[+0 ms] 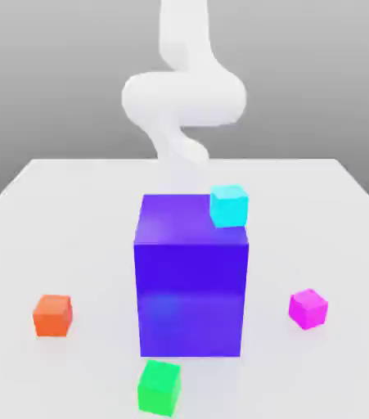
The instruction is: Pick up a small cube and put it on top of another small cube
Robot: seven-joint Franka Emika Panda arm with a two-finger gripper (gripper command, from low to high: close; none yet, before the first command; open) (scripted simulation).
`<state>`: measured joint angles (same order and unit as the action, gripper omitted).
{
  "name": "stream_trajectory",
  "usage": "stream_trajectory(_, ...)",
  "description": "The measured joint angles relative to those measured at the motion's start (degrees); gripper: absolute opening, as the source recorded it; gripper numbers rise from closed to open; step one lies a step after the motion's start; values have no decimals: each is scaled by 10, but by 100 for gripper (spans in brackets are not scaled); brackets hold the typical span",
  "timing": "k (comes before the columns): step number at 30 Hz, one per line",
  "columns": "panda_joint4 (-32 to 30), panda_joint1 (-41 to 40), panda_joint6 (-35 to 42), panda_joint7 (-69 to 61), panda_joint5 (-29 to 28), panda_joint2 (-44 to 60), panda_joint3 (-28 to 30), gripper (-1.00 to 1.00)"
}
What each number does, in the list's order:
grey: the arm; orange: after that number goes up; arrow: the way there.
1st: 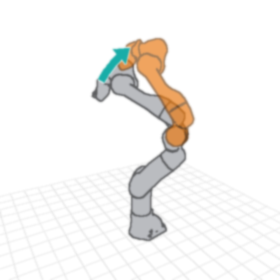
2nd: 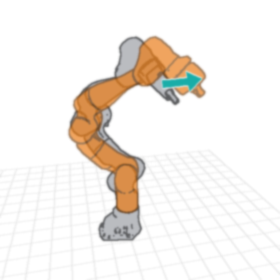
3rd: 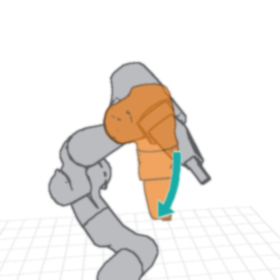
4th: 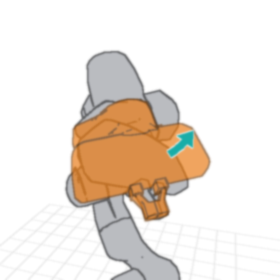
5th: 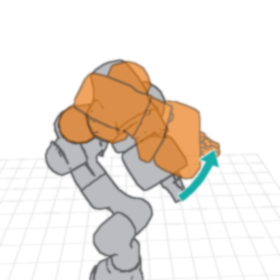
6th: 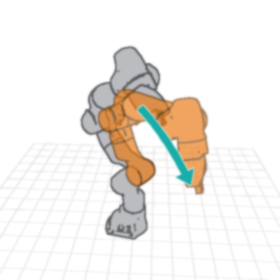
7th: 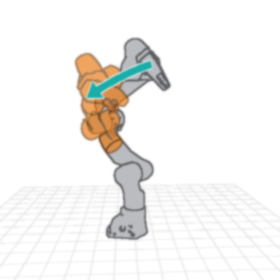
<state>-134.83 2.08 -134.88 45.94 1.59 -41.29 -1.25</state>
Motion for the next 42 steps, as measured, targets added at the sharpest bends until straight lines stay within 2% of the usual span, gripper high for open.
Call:
stream_trajectory(10, -136, 94, -144, 20, 52, 214, -85, 0)
stream_trajectory(15, -203, 130, -217, 52, 46, 319, -140, 0)
stream_trajectory(18, -243, 156, -260, 94, 11, 383, -167, 0)
stream_trajectory(20, -264, 172, -289, 135, -34, 427, -166, 0)
stream_trajectory(22, -263, 187, -320, 173, -85, 470, -142, 0)
stream_trajectory(26, -248, 259, -385, 225, -152, 553, -55, 0)
stream_trajectory(27, -244, 278, -402, 231, -159, 573, -35, -100)
stream_trajectory(33, -242, 286, -410, 236, -165, 583, -25, -100)
stream_trajectory(35, -246, 273, -396, 229, -157, 565, -40, -100)
stream_trajectory(39, -263, 238, -336, 177, -87, 489, -92, -100)
stream_trajectory(42, -271, 227, -297, 130, -27, 442, -101, -100)
